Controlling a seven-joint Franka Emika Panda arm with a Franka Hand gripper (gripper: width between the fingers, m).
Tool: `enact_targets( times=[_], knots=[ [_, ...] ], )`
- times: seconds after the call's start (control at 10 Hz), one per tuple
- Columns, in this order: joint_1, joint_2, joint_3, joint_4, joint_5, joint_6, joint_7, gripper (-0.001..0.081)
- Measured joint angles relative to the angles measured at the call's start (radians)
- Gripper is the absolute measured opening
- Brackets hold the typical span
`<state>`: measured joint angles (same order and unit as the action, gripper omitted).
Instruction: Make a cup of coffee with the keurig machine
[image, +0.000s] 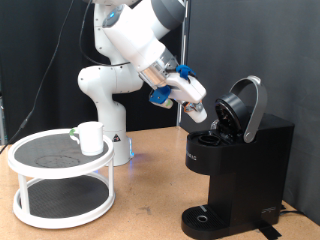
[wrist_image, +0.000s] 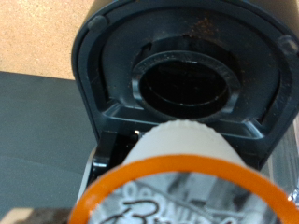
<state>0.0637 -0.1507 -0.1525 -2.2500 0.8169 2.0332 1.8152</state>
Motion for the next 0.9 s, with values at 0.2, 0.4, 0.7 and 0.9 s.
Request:
enact_targets(
  times=[0.2,0.4,0.7,0.9],
  knots=[
    [0.001,0.008,0.014,-0.008,0.005,0.018,0.000,0.0465],
    [0.001,0.025,0.025,-0.009,0.006,0.029,0.000,0.0465],
    [0.001,0.049,0.043,-0.012,0.006,0.053,0.000,0.0465],
    [0.001,0.060,0.053,-0.014,0.009,0.060,0.000,0.0465]
  ],
)
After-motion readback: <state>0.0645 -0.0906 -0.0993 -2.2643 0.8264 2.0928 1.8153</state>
